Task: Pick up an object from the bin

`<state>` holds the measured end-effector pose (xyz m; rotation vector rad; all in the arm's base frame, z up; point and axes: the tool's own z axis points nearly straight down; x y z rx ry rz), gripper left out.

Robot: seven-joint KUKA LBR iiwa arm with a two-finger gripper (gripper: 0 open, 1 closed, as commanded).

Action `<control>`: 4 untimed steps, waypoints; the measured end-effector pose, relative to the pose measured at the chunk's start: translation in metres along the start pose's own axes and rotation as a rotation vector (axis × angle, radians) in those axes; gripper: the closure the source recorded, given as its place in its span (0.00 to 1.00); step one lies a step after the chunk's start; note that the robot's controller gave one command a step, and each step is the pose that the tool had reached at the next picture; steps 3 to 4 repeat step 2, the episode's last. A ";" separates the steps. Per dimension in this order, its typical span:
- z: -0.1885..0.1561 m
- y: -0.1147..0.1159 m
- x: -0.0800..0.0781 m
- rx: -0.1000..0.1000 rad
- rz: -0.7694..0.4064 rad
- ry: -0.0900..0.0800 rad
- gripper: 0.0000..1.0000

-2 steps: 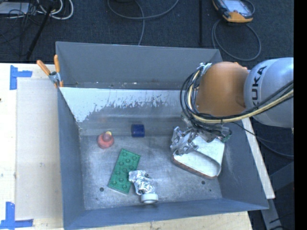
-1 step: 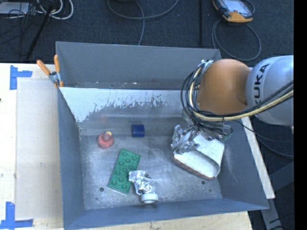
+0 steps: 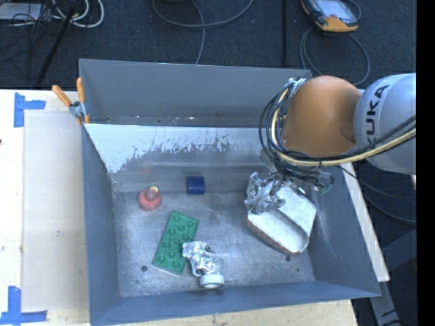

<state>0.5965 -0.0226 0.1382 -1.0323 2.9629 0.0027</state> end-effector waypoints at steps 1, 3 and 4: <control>-0.032 0.000 -0.001 0.001 0.005 0.001 1.00; -0.053 0.000 -0.003 0.001 0.010 0.001 1.00; -0.053 0.000 -0.003 0.001 0.010 0.001 1.00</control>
Offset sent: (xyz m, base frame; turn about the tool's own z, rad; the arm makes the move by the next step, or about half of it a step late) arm 0.0002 0.0000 0.0313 0.0000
